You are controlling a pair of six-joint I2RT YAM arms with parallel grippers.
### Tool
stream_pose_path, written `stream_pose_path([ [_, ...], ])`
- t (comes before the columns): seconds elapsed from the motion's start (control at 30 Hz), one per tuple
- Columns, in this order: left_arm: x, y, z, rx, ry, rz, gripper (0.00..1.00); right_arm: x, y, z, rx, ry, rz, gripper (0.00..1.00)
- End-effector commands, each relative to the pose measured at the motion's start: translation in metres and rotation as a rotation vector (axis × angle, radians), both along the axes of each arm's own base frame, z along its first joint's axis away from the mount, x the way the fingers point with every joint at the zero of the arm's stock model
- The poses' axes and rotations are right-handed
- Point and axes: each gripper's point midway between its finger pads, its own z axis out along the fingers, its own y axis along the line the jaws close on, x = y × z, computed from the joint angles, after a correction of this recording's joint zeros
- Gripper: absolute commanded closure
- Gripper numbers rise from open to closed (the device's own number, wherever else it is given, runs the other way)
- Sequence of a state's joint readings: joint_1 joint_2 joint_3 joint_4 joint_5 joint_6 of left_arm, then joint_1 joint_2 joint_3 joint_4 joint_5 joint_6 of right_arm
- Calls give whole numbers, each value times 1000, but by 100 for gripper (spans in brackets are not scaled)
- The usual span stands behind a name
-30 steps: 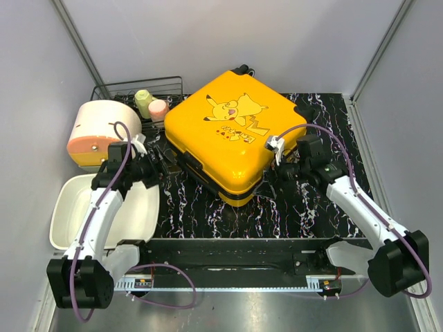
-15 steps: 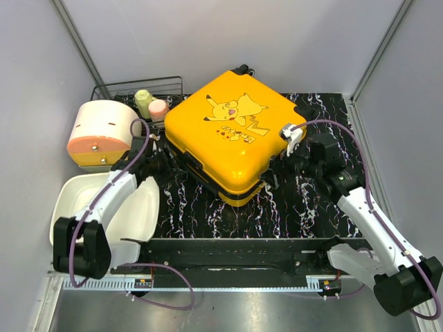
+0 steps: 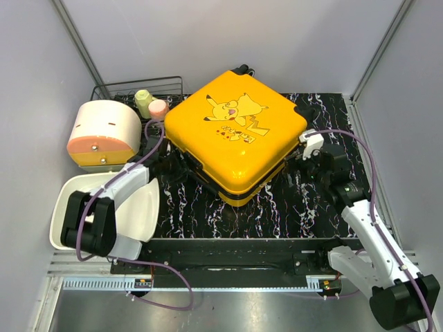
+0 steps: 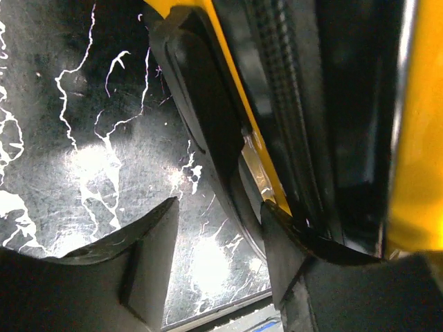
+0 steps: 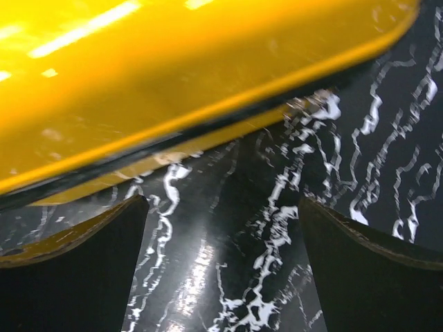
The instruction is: Open, take out, and arrange the luggage
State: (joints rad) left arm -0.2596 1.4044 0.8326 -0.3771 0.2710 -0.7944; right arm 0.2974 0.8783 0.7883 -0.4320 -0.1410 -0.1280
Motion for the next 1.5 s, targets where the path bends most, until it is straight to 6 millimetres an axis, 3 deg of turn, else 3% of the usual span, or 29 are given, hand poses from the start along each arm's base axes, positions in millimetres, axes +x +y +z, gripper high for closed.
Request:
stream_pose_path([
  [0.0,39,-12,12,-1,-98,19,46,13,-32,0,-17,-42,-63,0],
  [0.03,43,-11,5,37,-93,8,48,14,-36,0,-19,-47,-50,0],
  [0.1,57,-12,11,76,-111,-10,56,12,-43,-4,15,-46,-7,0],
  [0.13,61,-10,6,106,-105,-26,68,12,-45,-2,0,-76,22,0],
  [0.17,69,-12,14,114,-123,-37,75,11,-50,-3,-5,-82,28,0],
  [0.27,72,-7,11,173,-109,-87,99,16,-65,-11,3,-63,30,3],
  [0.3,76,-5,14,184,-112,-92,100,18,-61,-1,42,-75,69,5],
  [0.33,72,-1,10,192,-96,-99,100,23,-72,-7,71,-42,39,9],
  [0.4,65,3,4,155,-72,-105,100,29,-72,-1,97,-56,79,12],
  [0.47,59,10,-3,113,-42,-115,100,38,-77,-9,78,-70,106,16],
  [0.57,59,14,-5,100,-34,-156,100,42,-71,-22,48,-129,215,20],
  [0.6,58,13,-5,91,-35,-174,100,40,-68,-32,59,-125,233,20],
  [0.7,56,8,-4,71,-35,-224,100,49,-65,-38,58,-190,272,23],
  [0.77,56,5,-1,61,-45,-244,100,65,-67,-33,58,-255,265,27],
  [0.9,55,4,1,57,-50,-255,100,86,-73,-35,59,-277,254,41],
  [1.07,53,1,0,34,-40,-261,100,100,-74,-44,64,-296,275,44],
  [1.23,53,-1,0,20,-34,-248,100,111,-70,-41,108,-311,296,47],
  [1.47,54,-3,-2,14,-31,-242,100,112,-63,-42,132,-293,367,51],
])
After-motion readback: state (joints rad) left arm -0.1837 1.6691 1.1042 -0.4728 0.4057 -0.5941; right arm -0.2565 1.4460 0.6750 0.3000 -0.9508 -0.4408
